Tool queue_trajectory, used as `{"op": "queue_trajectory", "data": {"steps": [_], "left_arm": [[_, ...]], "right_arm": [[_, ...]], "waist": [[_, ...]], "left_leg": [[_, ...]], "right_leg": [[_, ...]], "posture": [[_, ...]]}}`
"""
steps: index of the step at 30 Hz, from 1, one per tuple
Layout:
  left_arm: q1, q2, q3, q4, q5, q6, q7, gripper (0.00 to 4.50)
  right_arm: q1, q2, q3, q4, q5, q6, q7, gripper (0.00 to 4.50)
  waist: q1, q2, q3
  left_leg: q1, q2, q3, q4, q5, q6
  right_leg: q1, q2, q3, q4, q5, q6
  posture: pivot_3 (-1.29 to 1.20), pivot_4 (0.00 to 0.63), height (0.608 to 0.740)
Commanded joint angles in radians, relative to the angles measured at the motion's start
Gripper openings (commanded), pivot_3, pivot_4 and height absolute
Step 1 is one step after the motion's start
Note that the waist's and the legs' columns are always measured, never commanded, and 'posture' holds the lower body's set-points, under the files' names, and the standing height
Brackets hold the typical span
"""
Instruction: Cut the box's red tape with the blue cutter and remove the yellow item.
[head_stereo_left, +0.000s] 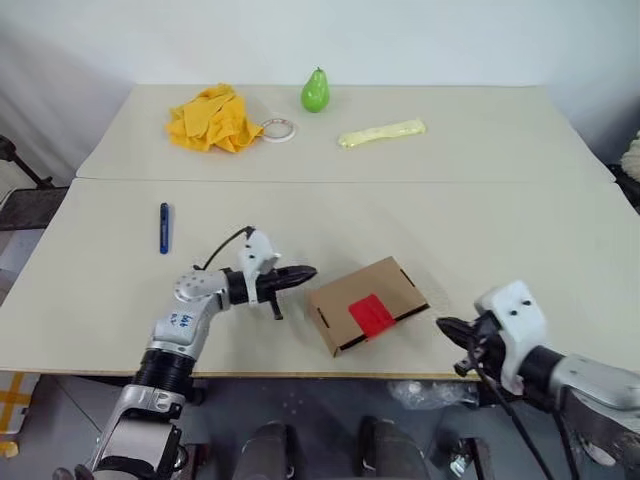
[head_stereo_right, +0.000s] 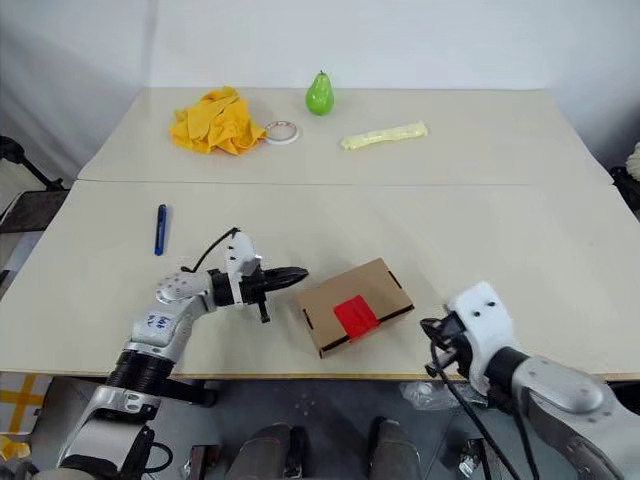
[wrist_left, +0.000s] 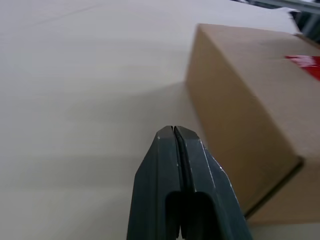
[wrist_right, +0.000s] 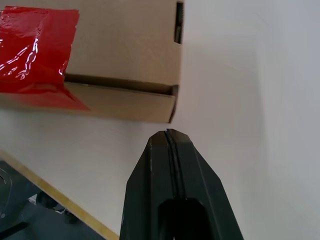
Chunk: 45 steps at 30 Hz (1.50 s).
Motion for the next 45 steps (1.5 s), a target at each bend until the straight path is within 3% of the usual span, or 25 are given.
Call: {"op": "queue_trajectory", "data": {"steps": [1,10,17,23,27,32,36,39,45], "left_arm": [[0.008,-0.015,-0.02,-0.03,0.0,0.0,-0.023,0.01],[0.041,-0.042,-0.062,-0.111,-0.009,0.055,-0.042,0.01],[0.037,-0.128,-0.121,-0.139,-0.005,0.07,-0.035,0.01],[0.041,-0.147,-0.12,-0.16,-0.003,0.085,-0.014,0.01],[0.016,-0.067,-0.033,-0.036,0.039,0.02,0.041,0.01],[-0.031,-0.066,0.013,0.115,0.077,-0.102,0.102,0.01],[-0.127,-0.134,0.049,0.267,0.097,-0.215,0.195,0.01],[-0.201,-0.197,0.046,0.376,0.115,-0.296,0.218,0.01],[-0.315,-0.274,0.051,0.547,0.132,-0.393,0.214,0.01]], "right_arm": [[-0.077,0.023,0.025,0.033,-0.009,0.014,-0.04,0.0],[-0.281,0.069,0.128,0.226,-0.096,-0.06,-0.064,0.0],[-0.472,0.118,0.262,0.518,-0.261,-0.277,-0.027,0.0],[-0.561,0.152,0.224,0.62,-0.345,-0.384,-0.055,0.0],[-0.521,0.061,0.077,0.442,-0.307,-0.26,-0.055,0.0],[-0.423,0.003,-0.048,0.239,-0.246,-0.062,-0.039,0.0],[-0.205,-0.111,-0.143,0.0,-0.179,0.196,0.033,0.0],[-0.051,-0.132,-0.187,-0.105,-0.123,0.336,0.073,0.0],[-0.027,-0.071,-0.201,-0.117,0.004,0.379,-0.009,0.0]], "waist": [[0.0,0.0,0.0],[-0.001,0.0,0.0],[-0.004,0.0,0.0],[-0.006,0.0,0.0],[-0.002,0.0,0.0],[-0.001,0.0,0.0],[0.016,0.0,0.0],[0.019,-0.001,0.0],[-0.001,-0.002,0.001]], "left_leg": [[0.0,0.0,0.0,0.0,0.0,0.0],[-0.001,0.0,0.001,0.0,0.0,-0.001],[-0.001,-0.004,0.001,0.001,0.001,-0.002],[-0.001,-0.004,0.001,0.001,0.003,-0.004],[-0.002,-0.004,0.001,0.001,0.003,-0.004],[-0.001,0.0,0.001,0.0,0.0,-0.001],[-0.003,0.0,-0.001,0.0,0.0,0.0],[-0.003,0.0,0.0,0.001,-0.002,0.003],[-0.002,0.0,0.0,0.002,-0.002,0.004]], "right_leg": [[0.0,0.0,0.0,0.0,0.0,0.0],[0.0,0.0,0.0,0.001,0.0,0.0],[0.0,0.0,-0.001,0.002,0.0,0.0],[0.0,0.001,0.0,0.001,0.0,0.001],[-0.001,0.0,0.0,0.001,0.0,0.001],[0.0,0.0,0.0,0.0,0.0,0.001],[0.0,-0.001,-0.002,0.0,0.0,0.001],[0.0,0.0,-0.001,-0.001,0.0,0.001],[0.0,0.0,-0.001,-0.003,0.001,0.001]], "posture": [[0.0,0.15,0.74],[0.0,0.15,0.74],[0.0,0.15,0.74],[0.0,0.15,0.74],[0.0,0.15,0.74],[0.0,0.15,0.74],[0.0,0.15,0.74],[0.0,0.15,0.74],[0.0,0.15,0.74]]}}
